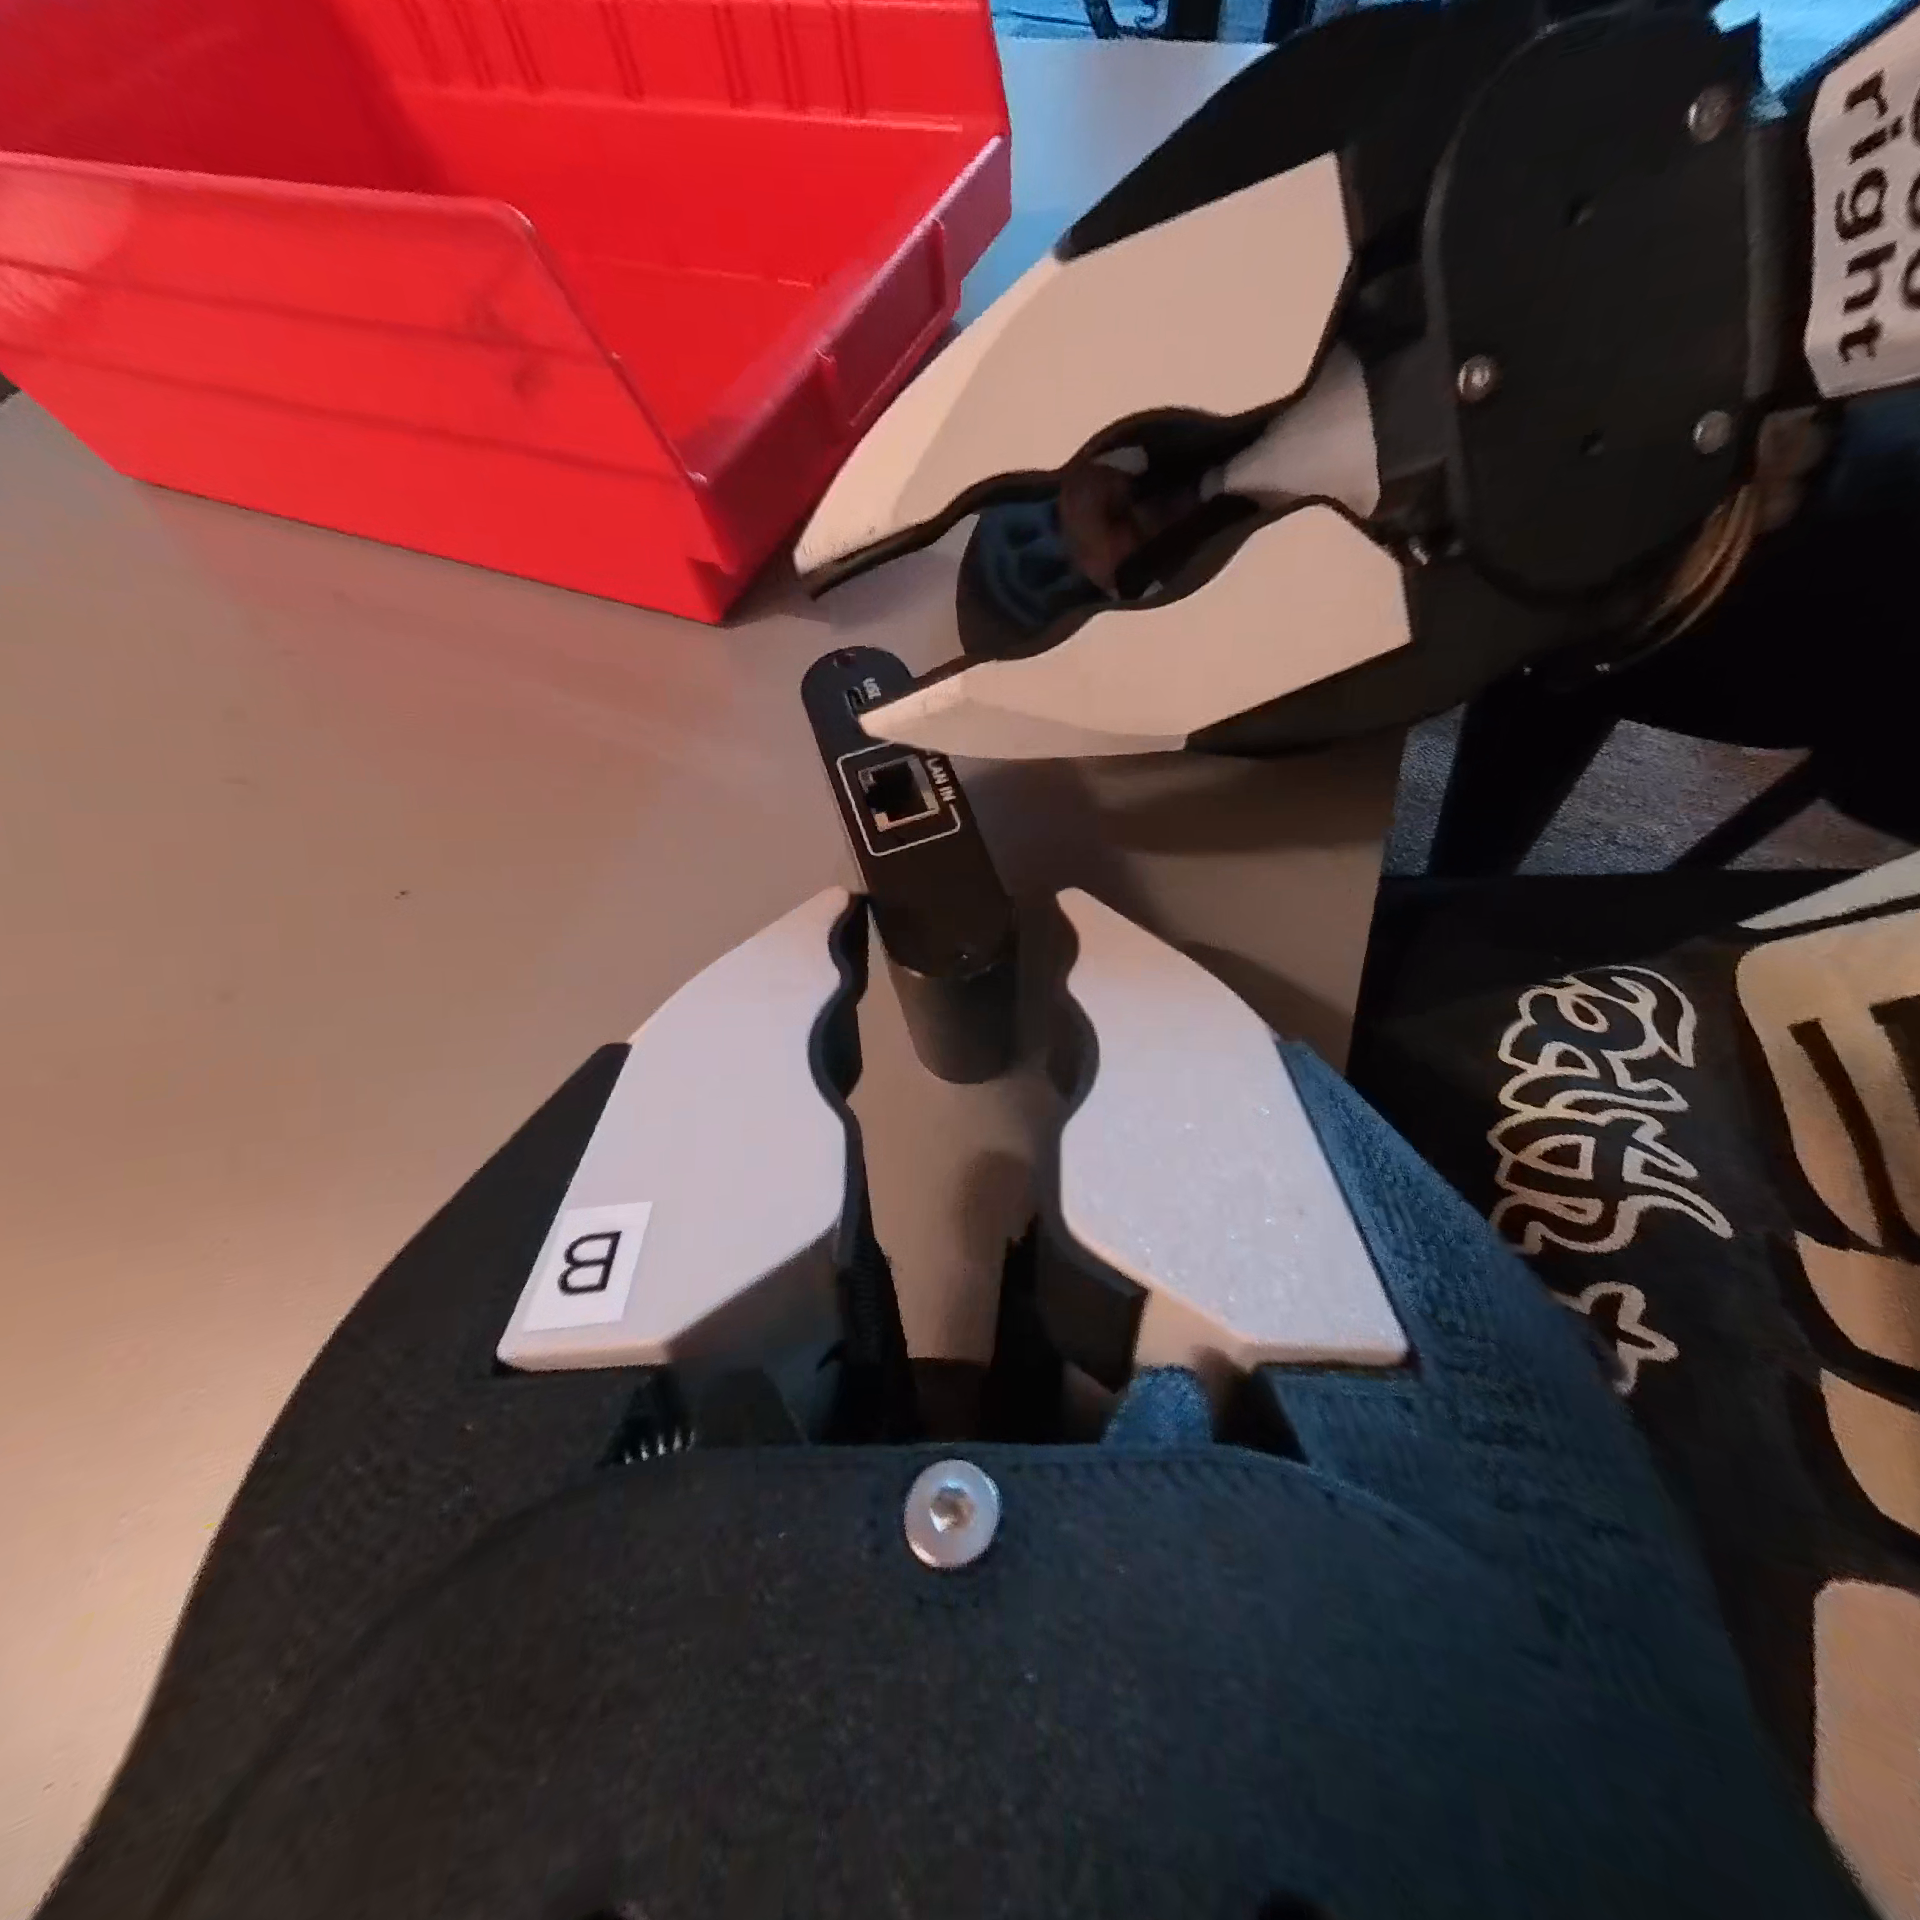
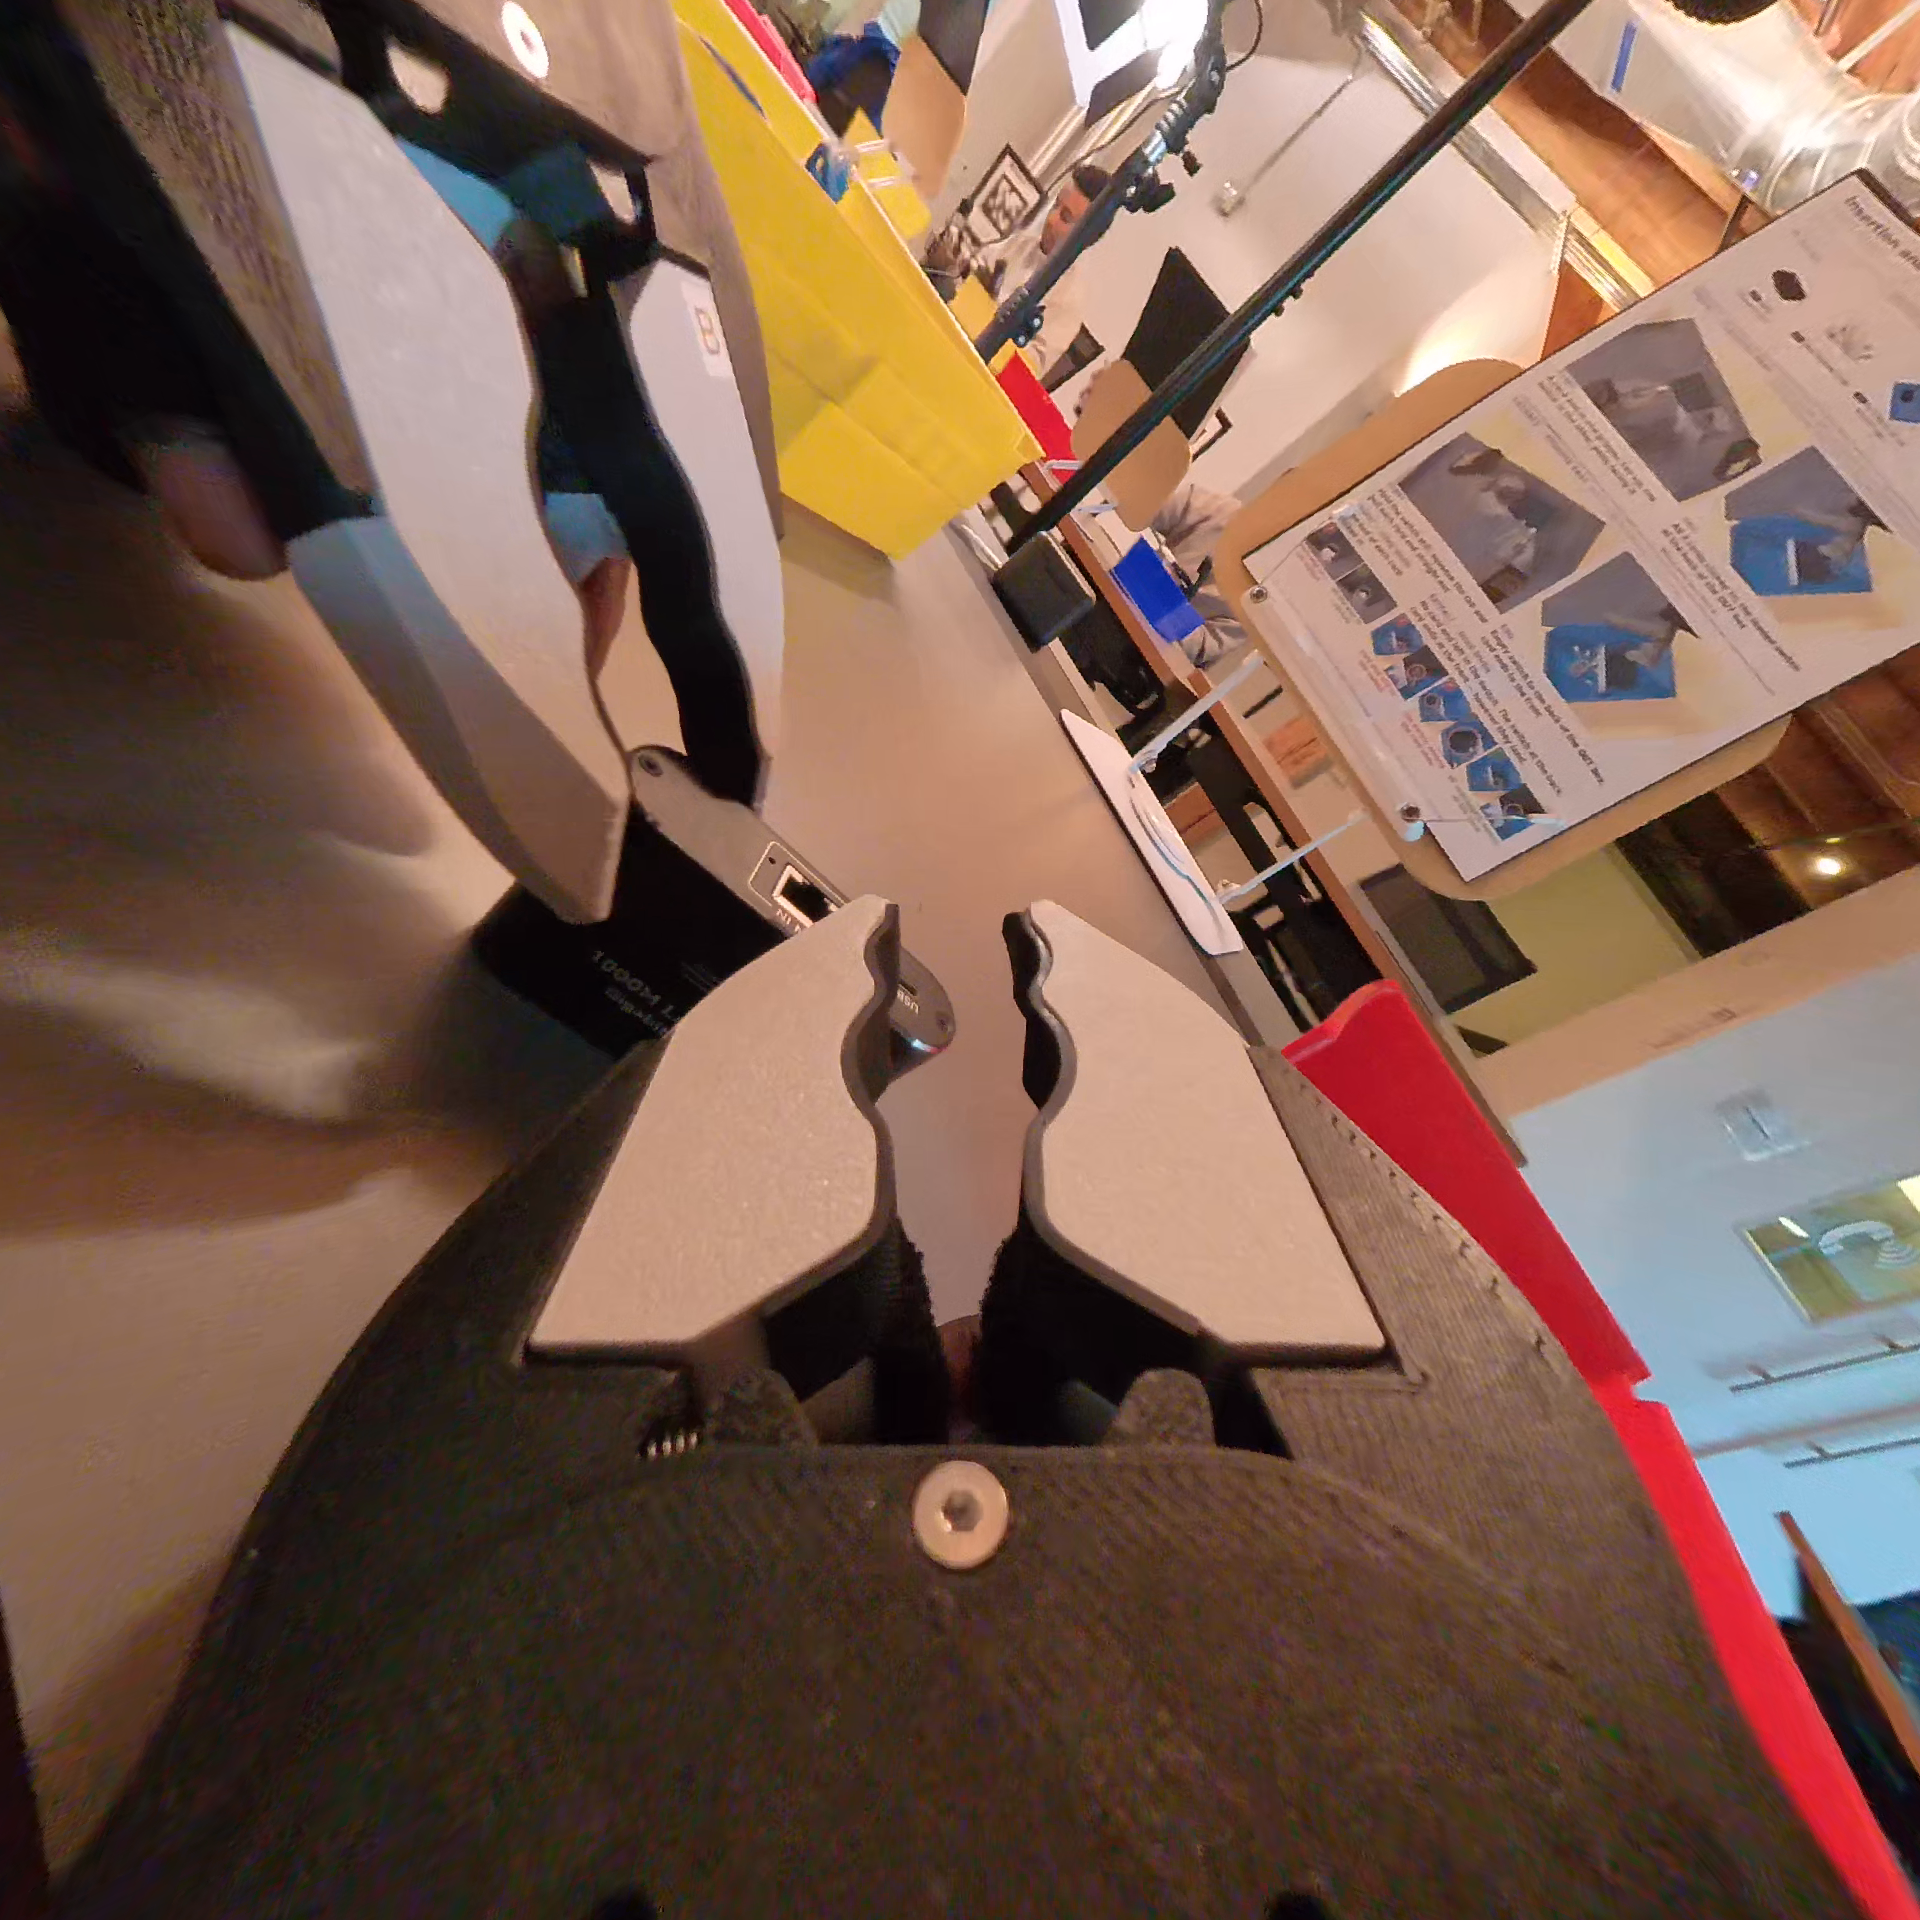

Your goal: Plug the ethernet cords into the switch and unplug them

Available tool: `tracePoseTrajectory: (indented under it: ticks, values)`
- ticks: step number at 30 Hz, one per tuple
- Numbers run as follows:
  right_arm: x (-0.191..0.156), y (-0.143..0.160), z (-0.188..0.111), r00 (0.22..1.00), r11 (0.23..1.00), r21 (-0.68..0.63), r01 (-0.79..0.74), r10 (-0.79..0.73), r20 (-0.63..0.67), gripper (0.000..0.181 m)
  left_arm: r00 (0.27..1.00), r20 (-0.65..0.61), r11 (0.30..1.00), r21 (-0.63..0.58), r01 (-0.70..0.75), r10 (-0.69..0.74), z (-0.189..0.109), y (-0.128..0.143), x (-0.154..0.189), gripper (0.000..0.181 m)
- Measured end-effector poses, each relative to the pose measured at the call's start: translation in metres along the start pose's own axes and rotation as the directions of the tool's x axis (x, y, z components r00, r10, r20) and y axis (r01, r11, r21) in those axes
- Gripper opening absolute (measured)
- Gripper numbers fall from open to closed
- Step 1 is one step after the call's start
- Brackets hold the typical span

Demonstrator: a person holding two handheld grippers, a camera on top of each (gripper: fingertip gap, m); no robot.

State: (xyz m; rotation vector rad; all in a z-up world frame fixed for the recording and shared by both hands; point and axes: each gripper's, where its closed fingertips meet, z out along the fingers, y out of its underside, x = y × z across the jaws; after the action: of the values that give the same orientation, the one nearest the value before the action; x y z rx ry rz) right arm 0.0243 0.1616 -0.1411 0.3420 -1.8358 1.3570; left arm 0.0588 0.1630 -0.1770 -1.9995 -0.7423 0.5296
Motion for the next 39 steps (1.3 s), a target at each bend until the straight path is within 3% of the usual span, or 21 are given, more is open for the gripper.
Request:
tracePoseTrajectory:
  ticks: [2, 4, 8, 13, 17, 19, 26, 39]
  values:
    - [0.004, -0.005, -0.005, 0.998, 0.997, 0.047, -0.067, 0.066, 0.025, 0.02, 1.0, -0.013, 1.0, -0.007, -0.005, 0.005, -0.003, 0.001, 0.0, 0.041]
    - [0.0, -0.01, -0.015, 0.971, 0.979, 0.074, -0.191, 0.177, 0.159, 0.015, 1.0, -0.025, 1.0, -0.019, -0.019, 0.018, -0.006, 0.003, 0.001, 0.042]
    - [-0.02, 0.006, -0.028, 0.801, 0.912, -0.145, -0.384, 0.407, 0.439, 0.006, 1.0, -0.022, 0.998, -0.062, -0.022, 0.02, -0.004, 0.01, -0.001, 0.041]
    - [-0.029, 0.025, -0.018, 0.849, 0.923, -0.267, -0.276, 0.364, 0.383, 0.007, 0.997, -0.054, 0.993, -0.101, -0.053, 0.048, 0.003, 0.018, 0.007, 0.039]
    - [-0.048, 0.035, -0.016, 0.877, 0.943, -0.321, -0.086, 0.225, 0.424, 0.03, 0.994, -0.092, 0.993, -0.097, -0.067, 0.058, 0.007, 0.018, 0.017, 0.039]
    - [-0.051, 0.037, -0.016, 0.884, 0.945, -0.323, -0.04, 0.185, 0.43, 0.031, 0.993, -0.092, 0.992, -0.097, -0.079, 0.07, 0.009, 0.018, 0.018, 0.039]
    - [-0.048, 0.032, -0.018, 0.866, 0.951, -0.291, -0.106, 0.232, 0.444, 0.039, 0.987, -0.102, 0.986, -0.101, -0.135, 0.124, 0.012, 0.019, 0.021, 0.039]
    - [-0.049, 0.033, -0.019, 0.865, 0.954, -0.286, -0.093, 0.22, 0.452, 0.043, 0.982, -0.096, 0.981, -0.092, -0.173, 0.164, 0.014, 0.019, 0.02, 0.039]
